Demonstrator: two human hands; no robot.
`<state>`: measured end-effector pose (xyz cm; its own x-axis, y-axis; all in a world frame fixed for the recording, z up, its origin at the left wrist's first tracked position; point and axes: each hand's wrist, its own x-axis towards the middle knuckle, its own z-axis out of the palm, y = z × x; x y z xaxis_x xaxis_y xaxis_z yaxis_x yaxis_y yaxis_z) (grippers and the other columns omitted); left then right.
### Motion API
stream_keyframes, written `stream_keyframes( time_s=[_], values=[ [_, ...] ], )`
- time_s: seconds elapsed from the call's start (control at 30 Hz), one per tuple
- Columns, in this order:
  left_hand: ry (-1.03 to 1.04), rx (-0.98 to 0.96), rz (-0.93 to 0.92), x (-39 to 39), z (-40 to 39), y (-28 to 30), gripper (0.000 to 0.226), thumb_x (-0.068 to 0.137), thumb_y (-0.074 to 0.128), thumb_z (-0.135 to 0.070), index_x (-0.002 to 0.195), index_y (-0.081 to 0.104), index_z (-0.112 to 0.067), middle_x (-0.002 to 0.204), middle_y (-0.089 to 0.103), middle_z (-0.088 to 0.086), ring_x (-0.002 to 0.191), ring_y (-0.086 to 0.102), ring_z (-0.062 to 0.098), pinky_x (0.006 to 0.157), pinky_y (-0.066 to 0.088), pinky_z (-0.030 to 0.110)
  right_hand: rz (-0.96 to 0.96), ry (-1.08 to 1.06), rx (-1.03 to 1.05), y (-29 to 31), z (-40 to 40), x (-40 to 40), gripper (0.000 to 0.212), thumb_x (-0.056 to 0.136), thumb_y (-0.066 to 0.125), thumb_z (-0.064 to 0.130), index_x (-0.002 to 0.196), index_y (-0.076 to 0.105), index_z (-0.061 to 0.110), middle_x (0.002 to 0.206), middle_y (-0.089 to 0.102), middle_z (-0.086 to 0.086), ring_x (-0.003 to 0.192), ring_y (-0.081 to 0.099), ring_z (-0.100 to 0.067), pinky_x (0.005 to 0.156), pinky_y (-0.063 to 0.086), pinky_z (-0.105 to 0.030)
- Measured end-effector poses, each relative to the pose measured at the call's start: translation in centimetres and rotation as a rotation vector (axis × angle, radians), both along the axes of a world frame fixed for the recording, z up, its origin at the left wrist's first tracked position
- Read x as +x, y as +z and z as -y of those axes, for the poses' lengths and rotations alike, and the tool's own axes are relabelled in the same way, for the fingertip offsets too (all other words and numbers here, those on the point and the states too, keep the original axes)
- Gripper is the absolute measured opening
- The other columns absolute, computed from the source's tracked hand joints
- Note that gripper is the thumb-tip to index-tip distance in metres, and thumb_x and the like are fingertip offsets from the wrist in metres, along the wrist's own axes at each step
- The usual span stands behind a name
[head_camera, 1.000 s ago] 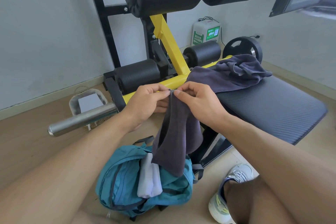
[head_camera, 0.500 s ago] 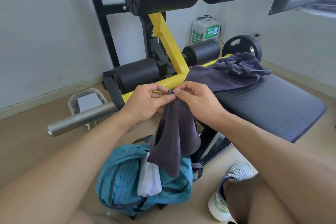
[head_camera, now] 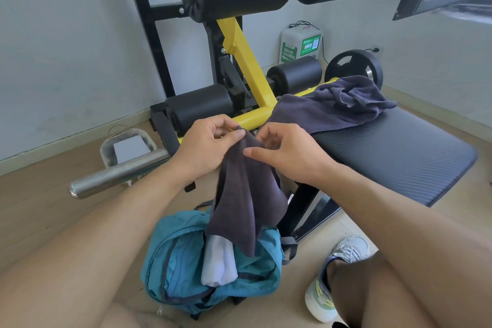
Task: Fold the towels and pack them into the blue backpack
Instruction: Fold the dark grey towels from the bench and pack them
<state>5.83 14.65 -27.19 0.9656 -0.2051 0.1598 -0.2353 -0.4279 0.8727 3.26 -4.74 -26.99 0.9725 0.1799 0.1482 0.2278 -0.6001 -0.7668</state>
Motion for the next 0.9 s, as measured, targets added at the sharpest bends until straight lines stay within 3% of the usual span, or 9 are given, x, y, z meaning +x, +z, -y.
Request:
stream_keyframes(
  time_s=[0.07,0.17,0.33,0.4,0.47,0.57,0.67,0.9],
  values=[
    [0.056,0.042,0.061,0.3,-0.3,0.2,0.007,0.097,0.068,-0.029,0.091,0.07,-0.033,0.086,0.077,-0.012,0.085,0.071,0.013,0.081,0.056,0.036,0.014,0.009,-0.042,0.3,-0.2,-0.2,0.023,0.082,0.082,0.042,0.083,0.07,0.023,0.077,0.073,0.006,0.07,0.065,-0.005,0.067,0.052,-0.024],
    [0.079,0.024,0.083,0.5,-1.0,0.6,0.012,0.096,0.069,-0.03,0.087,0.07,-0.037,0.088,0.077,-0.01,0.088,0.072,0.02,0.089,0.057,0.046,-0.048,0.07,-0.058,0.2,-0.3,-0.2,0.023,0.081,0.084,0.036,0.09,0.069,0.021,0.078,0.076,0.006,0.074,0.07,-0.008,0.075,0.058,-0.031],
    [-0.045,-0.022,0.056,0.6,-2.4,0.8,0.015,0.097,0.068,-0.027,0.089,0.076,-0.038,0.09,0.075,-0.001,0.088,0.069,0.02,0.095,0.053,0.056,-0.118,0.118,-0.108,-0.4,-0.3,0.1,0.034,0.081,0.083,0.031,0.109,0.063,0.027,0.094,0.073,0.006,0.089,0.069,-0.013,0.087,0.057,-0.04],
    [-0.079,-0.04,0.059,0.9,-2.7,0.9,0.008,0.094,0.068,-0.035,0.091,0.075,-0.039,0.09,0.074,-0.001,0.089,0.065,0.017,0.095,0.051,0.059,-0.122,0.15,-0.211,-0.6,-0.3,0.0,0.028,0.082,0.082,0.034,0.103,0.066,0.024,0.096,0.071,0.006,0.092,0.067,-0.015,0.086,0.055,-0.039],
    [-0.068,-0.061,0.07,1.2,-3.0,1.0,0.013,0.087,0.066,-0.047,0.092,0.074,-0.039,0.088,0.073,-0.004,0.089,0.065,0.018,0.096,0.051,0.061,-0.129,0.19,-0.274,-0.8,-0.4,-0.1,0.021,0.085,0.079,0.035,0.096,0.07,0.019,0.09,0.071,0.004,0.084,0.063,-0.012,0.076,0.052,-0.03],
    [0.046,-0.129,0.089,1.5,-3.2,0.7,0.01,0.086,0.066,-0.047,0.088,0.073,-0.04,0.087,0.073,-0.006,0.087,0.066,0.017,0.094,0.054,0.054,-0.126,0.198,-0.28,-0.9,-0.9,-0.2,0.025,0.086,0.078,0.035,0.091,0.07,0.012,0.084,0.07,-0.004,0.068,0.054,-0.012,0.058,0.04,-0.017],
    [0.284,-0.22,0.105,2.3,-3.9,0.0,0.021,0.098,0.065,-0.028,0.082,0.07,-0.04,0.084,0.07,-0.006,0.081,0.062,0.011,0.084,0.054,0.04,-0.144,0.189,-0.249,-0.7,-1.0,-0.2,0.023,0.084,0.078,0.038,0.091,0.069,0.018,0.087,0.072,0.002,0.077,0.063,-0.013,0.066,0.046,-0.021],
    [0.545,-0.237,0.087,3.8,-6.1,-1.2,0.015,0.1,0.061,-0.027,0.086,0.065,-0.032,0.076,0.062,-0.011,0.07,0.054,0.008,0.069,0.043,0.026,-0.157,0.187,-0.253,-0.3,-0.2,0.2,0.015,0.088,0.075,0.021,0.101,0.069,0.025,0.087,0.074,0.012,0.083,0.069,-0.004,0.078,0.057,-0.029]
  ],
)
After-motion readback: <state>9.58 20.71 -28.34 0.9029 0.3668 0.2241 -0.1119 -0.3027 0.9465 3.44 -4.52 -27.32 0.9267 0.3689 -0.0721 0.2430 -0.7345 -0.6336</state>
